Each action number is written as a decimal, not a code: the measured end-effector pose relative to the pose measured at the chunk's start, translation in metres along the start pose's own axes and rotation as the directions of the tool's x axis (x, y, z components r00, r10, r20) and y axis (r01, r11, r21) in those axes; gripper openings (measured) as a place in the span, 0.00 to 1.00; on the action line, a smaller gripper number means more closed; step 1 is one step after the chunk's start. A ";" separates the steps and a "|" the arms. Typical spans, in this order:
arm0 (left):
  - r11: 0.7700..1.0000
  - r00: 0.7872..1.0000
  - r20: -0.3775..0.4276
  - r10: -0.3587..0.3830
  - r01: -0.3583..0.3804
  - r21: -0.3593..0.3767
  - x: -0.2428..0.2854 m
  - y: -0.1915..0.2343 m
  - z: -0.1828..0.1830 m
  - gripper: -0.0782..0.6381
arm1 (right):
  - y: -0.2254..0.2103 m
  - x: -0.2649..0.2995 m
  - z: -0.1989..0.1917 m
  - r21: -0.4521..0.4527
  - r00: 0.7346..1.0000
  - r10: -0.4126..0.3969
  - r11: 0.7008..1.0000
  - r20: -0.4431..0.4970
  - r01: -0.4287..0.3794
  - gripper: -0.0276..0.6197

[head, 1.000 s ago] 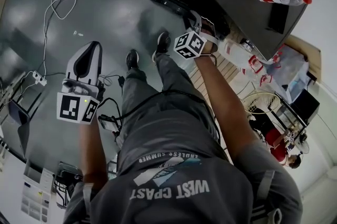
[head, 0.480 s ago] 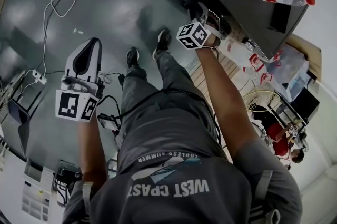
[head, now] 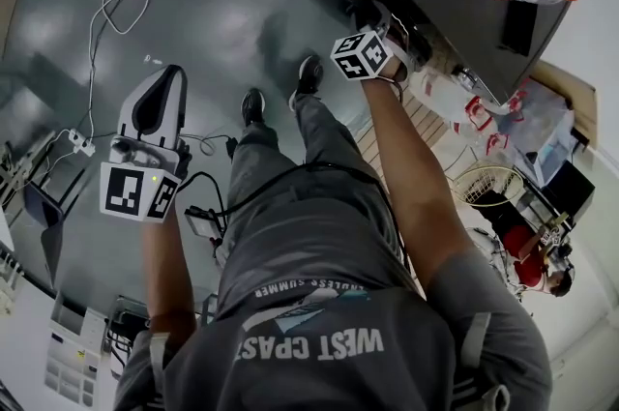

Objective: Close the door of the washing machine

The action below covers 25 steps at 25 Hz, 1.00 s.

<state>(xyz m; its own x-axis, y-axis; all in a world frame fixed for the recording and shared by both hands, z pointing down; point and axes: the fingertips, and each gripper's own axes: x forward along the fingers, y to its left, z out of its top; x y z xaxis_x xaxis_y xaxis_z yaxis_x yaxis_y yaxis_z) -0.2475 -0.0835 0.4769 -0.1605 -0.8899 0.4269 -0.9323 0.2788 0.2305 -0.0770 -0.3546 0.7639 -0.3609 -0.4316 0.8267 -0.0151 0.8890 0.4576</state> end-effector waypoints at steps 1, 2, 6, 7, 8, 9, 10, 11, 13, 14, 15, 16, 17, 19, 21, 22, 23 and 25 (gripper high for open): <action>1.000 1.000 -0.001 0.000 0.000 0.002 -0.002 0.001 0.000 0.14 | 0.000 0.000 0.000 0.003 1.000 0.000 1.000 -0.002 0.000 0.36; 1.000 1.000 -0.001 -0.001 0.001 0.004 -0.004 0.001 -0.001 0.14 | -0.001 0.001 0.000 0.004 1.000 0.001 1.000 -0.005 -0.001 0.36; 1.000 1.000 0.008 -0.008 0.008 0.011 -0.013 -0.001 0.001 0.14 | 0.001 0.001 0.001 0.013 0.999 0.022 1.000 -0.046 -0.021 0.36; 1.000 1.000 0.011 -0.011 0.011 0.013 -0.015 -0.002 0.002 0.14 | 0.001 0.001 0.001 0.014 0.998 0.033 0.999 -0.059 -0.033 0.36; 1.000 1.000 0.016 -0.014 0.014 0.017 -0.017 -0.004 0.004 0.14 | 0.002 0.001 0.001 0.015 0.996 0.048 0.999 -0.070 -0.047 0.35; 1.000 1.000 0.022 -0.018 0.017 0.021 -0.019 -0.005 0.007 0.14 | 0.003 0.001 0.001 0.018 0.995 0.067 0.998 -0.079 -0.065 0.35; 0.999 0.999 0.030 -0.021 0.020 0.027 -0.020 -0.007 0.011 0.14 | 0.003 0.000 0.000 0.023 0.993 0.088 0.996 -0.085 -0.086 0.34; 0.999 0.999 0.039 -0.024 0.023 0.034 -0.022 -0.008 0.015 0.14 | 0.003 -0.001 0.001 0.028 0.990 0.110 0.994 -0.088 -0.108 0.33; 0.998 0.998 0.057 -0.028 0.025 0.051 -0.027 -0.008 0.024 0.14 | -0.001 -0.006 0.004 0.032 0.986 0.146 0.989 -0.079 -0.143 0.29; 0.998 0.998 0.064 -0.028 0.024 0.059 -0.031 -0.008 0.028 0.14 | -0.004 -0.012 0.007 0.028 0.986 0.156 0.988 -0.067 -0.154 0.27; 0.998 0.997 0.069 -0.028 0.024 0.066 -0.034 -0.008 0.031 0.14 | -0.006 -0.019 0.011 0.023 0.986 0.162 0.987 -0.051 -0.161 0.27; 0.997 0.997 0.073 -0.028 0.023 0.072 -0.039 -0.008 0.035 0.14 | -0.009 -0.026 0.014 0.021 0.986 0.163 0.987 -0.033 -0.162 0.26; 0.997 0.997 0.078 -0.028 0.022 0.079 -0.043 -0.008 0.038 0.14 | -0.013 -0.035 0.019 0.024 0.987 0.161 0.987 -0.013 -0.161 0.26; 0.995 0.995 0.091 -0.030 0.022 0.095 -0.050 -0.009 0.044 0.14 | -0.022 -0.054 0.028 0.042 0.988 0.153 0.987 0.033 -0.154 0.26; 0.993 0.994 0.104 -0.037 0.025 0.113 -0.055 -0.011 0.050 0.14 | -0.032 -0.077 0.038 0.067 0.986 0.139 0.987 0.086 -0.145 0.25; 0.992 0.993 0.111 -0.040 0.026 0.123 -0.058 -0.011 0.053 0.14 | -0.037 -0.089 0.043 0.077 0.985 0.131 0.987 0.114 -0.141 0.25; 0.991 0.992 0.119 -0.040 0.024 0.133 -0.060 -0.011 0.057 0.14 | -0.042 -0.102 0.050 0.082 0.982 0.123 0.987 0.145 -0.136 0.24; 0.988 0.990 0.134 -0.039 0.018 0.152 -0.066 -0.010 0.065 0.14 | -0.051 -0.130 0.068 0.091 0.972 0.107 0.988 0.211 -0.129 0.23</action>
<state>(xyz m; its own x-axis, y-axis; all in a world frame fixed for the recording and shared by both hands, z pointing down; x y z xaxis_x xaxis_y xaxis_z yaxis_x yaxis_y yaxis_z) -0.2489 -0.0506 0.3894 -0.1664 -0.9403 0.2969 -0.9734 0.2047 0.1026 -0.0927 -0.3337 0.6109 -0.5487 -0.2921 0.7833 -0.0533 0.9473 0.3159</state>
